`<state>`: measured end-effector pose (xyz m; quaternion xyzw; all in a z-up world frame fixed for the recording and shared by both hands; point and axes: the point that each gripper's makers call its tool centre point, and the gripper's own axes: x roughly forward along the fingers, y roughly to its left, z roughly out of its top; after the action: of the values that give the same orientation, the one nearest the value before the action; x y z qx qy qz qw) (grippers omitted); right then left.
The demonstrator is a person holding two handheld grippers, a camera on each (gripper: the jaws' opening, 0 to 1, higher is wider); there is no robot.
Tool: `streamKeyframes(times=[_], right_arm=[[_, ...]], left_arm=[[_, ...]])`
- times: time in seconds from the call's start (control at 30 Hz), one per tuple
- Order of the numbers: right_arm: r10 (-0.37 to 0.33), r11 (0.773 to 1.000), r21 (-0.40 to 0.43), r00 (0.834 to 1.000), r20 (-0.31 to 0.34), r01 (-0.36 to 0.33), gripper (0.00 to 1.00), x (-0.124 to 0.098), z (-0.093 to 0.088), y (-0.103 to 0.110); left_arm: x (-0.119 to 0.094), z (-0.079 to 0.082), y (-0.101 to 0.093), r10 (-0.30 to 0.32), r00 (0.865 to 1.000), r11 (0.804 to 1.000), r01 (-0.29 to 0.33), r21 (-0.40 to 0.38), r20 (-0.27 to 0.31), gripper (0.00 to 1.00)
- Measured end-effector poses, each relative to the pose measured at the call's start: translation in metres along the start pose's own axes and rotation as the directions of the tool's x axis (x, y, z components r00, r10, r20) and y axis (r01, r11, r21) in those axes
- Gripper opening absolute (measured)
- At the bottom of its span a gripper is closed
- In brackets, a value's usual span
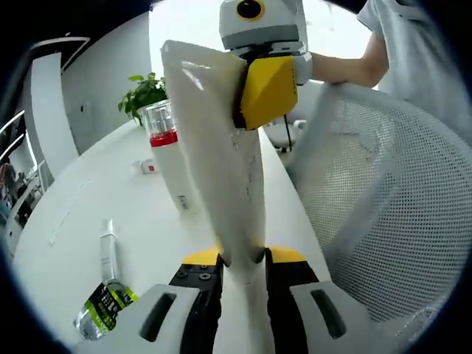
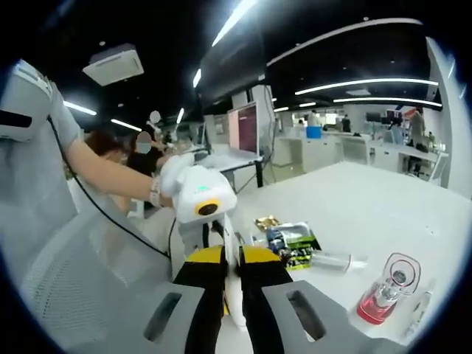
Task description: Arrange the skincare products in the storage area until every visible bottle or jar stands upright without overlapping.
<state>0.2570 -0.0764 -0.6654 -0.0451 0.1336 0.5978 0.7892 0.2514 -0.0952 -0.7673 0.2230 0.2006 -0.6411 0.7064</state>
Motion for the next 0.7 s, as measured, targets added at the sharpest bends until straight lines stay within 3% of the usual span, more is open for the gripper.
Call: streamKeyframes(times=[0.27, 0.47, 0.57, 0.7], right_arm=[[-0.029, 0.999, 0.027, 1.0, 0.007, 0.028, 0.12, -0.002, 0.002, -0.005], [-0.085, 0.996, 0.038, 0.994, 0.069, 0.082, 0.13, -0.011, 0.017, -0.015], [-0.12, 0.992, 0.06, 0.986, 0.112, 0.114, 0.17, -0.018, 0.026, -0.023], [-0.236, 0.971, 0.064, 0.954, 0.184, 0.228, 0.13, -0.035, 0.042, -0.045]], left_arm=[[0.001, 0.0, 0.002, 0.007, 1.0, 1.0, -0.007, 0.008, -0.002, 0.18], [0.005, 0.002, 0.009, 0.027, 1.0, 1.0, -0.027, 0.009, 0.003, 0.18], [0.008, 0.005, 0.013, 0.043, 0.999, 0.999, -0.043, 0.005, 0.006, 0.18], [0.012, 0.008, 0.017, 0.05, 0.999, 0.999, -0.05, 0.005, 0.007, 0.18]])
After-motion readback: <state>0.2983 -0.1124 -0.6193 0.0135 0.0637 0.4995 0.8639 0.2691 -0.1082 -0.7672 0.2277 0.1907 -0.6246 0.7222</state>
